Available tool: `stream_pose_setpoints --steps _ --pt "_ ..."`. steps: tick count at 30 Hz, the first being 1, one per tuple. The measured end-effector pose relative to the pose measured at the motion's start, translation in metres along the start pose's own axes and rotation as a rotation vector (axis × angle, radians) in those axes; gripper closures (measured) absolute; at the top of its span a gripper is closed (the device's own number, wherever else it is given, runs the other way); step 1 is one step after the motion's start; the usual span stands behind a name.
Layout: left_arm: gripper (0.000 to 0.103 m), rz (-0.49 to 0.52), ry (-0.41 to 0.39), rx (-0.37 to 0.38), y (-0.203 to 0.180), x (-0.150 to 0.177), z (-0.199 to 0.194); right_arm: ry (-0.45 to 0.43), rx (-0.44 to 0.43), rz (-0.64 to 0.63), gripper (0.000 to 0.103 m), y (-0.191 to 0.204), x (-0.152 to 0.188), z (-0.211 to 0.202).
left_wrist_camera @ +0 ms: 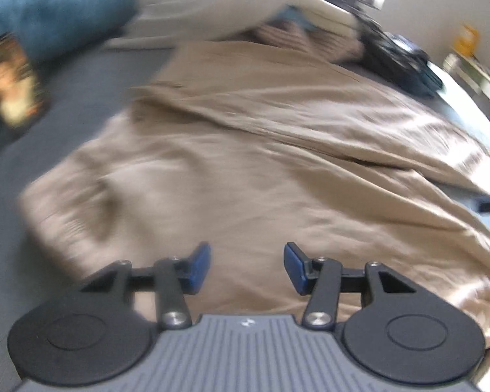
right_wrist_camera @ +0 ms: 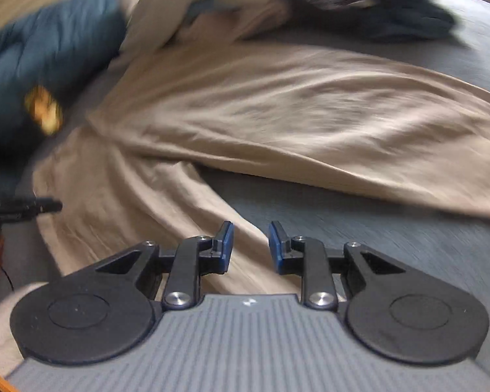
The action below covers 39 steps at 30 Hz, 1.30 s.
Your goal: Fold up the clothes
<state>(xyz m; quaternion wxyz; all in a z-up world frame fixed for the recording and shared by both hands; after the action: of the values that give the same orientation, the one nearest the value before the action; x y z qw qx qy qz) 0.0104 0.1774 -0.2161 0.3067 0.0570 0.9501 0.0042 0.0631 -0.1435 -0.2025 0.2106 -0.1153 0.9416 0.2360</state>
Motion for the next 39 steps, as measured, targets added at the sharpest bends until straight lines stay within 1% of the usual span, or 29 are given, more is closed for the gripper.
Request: stream_pose_setpoints --steps 2,3,5,8,10,11,12,14,15,16,17,18,22,24,26,28,29,31,32,33,34,35,37,38,39 --pt "0.052 0.068 -0.004 0.016 -0.008 -0.013 0.016 0.046 0.012 -0.046 0.079 0.012 -0.001 0.023" --pt "0.052 0.097 -0.006 0.028 -0.003 -0.026 0.030 0.066 0.016 -0.057 0.078 0.014 -0.002 0.035" --pt "0.052 0.154 -0.014 0.056 -0.008 -0.039 0.046 0.092 0.017 -0.077 0.075 0.015 0.000 0.046" --pt "0.052 0.224 -0.041 0.109 -0.031 -0.052 0.056 0.093 0.006 -0.109 0.071 0.013 -0.002 0.050" --pt "0.052 0.267 -0.068 0.142 -0.044 -0.060 0.061 0.085 -0.005 -0.108 0.066 0.012 -0.005 0.048" --pt "0.052 0.289 -0.082 0.155 -0.051 -0.062 0.060 0.101 -0.014 -0.117 0.060 0.012 -0.004 0.051" --pt "0.052 0.314 -0.094 0.163 -0.059 -0.062 0.059 0.119 -0.021 -0.130 0.057 0.013 -0.002 0.053" --pt "0.052 0.366 -0.115 0.171 -0.074 -0.069 0.064 0.144 -0.013 -0.187 0.058 0.018 0.006 0.054" --pt "0.052 0.388 -0.124 0.170 -0.080 -0.069 0.063 0.139 0.007 -0.225 0.065 0.021 0.008 0.055" --pt "0.052 0.410 -0.134 0.168 -0.086 -0.071 0.064 0.138 0.028 -0.255 0.075 0.023 0.010 0.055" --pt "0.052 0.430 -0.141 0.161 -0.092 -0.072 0.064 0.139 0.033 -0.263 0.100 0.025 0.009 0.054" --pt "0.052 0.448 -0.148 0.151 -0.098 -0.074 0.065 0.135 0.039 -0.269 0.103 0.027 0.008 0.053" --pt "0.050 0.500 -0.165 0.108 -0.115 -0.077 0.067 0.037 0.137 -0.379 0.103 0.032 -0.001 0.051" --pt "0.046 0.509 -0.165 0.088 -0.120 -0.076 0.067 0.021 0.163 -0.400 0.103 0.031 -0.001 0.058" --pt "0.044 0.516 -0.154 0.070 -0.125 -0.077 0.074 -0.009 0.198 -0.447 0.102 0.031 0.004 0.066" --pt "0.043 0.521 -0.153 0.055 -0.129 -0.080 0.077 -0.056 0.221 -0.419 0.095 0.026 0.002 0.063" --pt "0.043 0.524 -0.152 0.048 -0.130 -0.083 0.079 -0.080 0.233 -0.394 0.085 0.023 0.000 0.059" --pt "0.041 0.526 -0.149 0.037 -0.132 -0.085 0.080 -0.129 0.282 -0.265 0.084 -0.001 -0.014 0.037" --pt "0.040 0.526 -0.147 0.033 -0.132 -0.085 0.079 -0.155 0.303 -0.198 0.081 -0.017 -0.019 0.022" --pt "0.039 0.525 -0.144 0.029 -0.132 -0.085 0.079 -0.177 0.312 -0.123 0.081 -0.038 -0.023 0.002" --pt "0.039 0.523 -0.140 0.026 -0.132 -0.085 0.078 -0.183 0.313 -0.062 0.081 -0.058 -0.023 -0.017" --pt "0.039 0.522 -0.135 0.022 -0.132 -0.085 0.077 -0.185 0.313 -0.002 0.078 -0.078 -0.021 -0.037" --pt "0.038 0.524 -0.131 0.012 -0.132 -0.085 0.076 -0.161 0.316 0.084 0.074 -0.118 -0.008 -0.075" --pt "0.038 0.525 -0.129 0.006 -0.133 -0.085 0.076 -0.149 0.326 0.107 0.068 -0.133 0.001 -0.091" --pt "0.038 0.526 -0.128 0.001 -0.134 -0.084 0.075 -0.126 0.339 0.121 0.059 -0.147 0.013 -0.105"
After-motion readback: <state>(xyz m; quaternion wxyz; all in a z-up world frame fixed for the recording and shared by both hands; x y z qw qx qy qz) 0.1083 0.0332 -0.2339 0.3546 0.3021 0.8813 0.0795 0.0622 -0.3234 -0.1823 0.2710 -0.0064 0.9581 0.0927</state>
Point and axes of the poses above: each gripper's, at about its wrist camera, not at the fingertips, and z roughly the way its jaws point, y to its left, x to its underside, the point moved 6 cm from there along z, roughly the way its jaws point, and after that the axes turned 15 degrees about z, right-handed, at the moved point
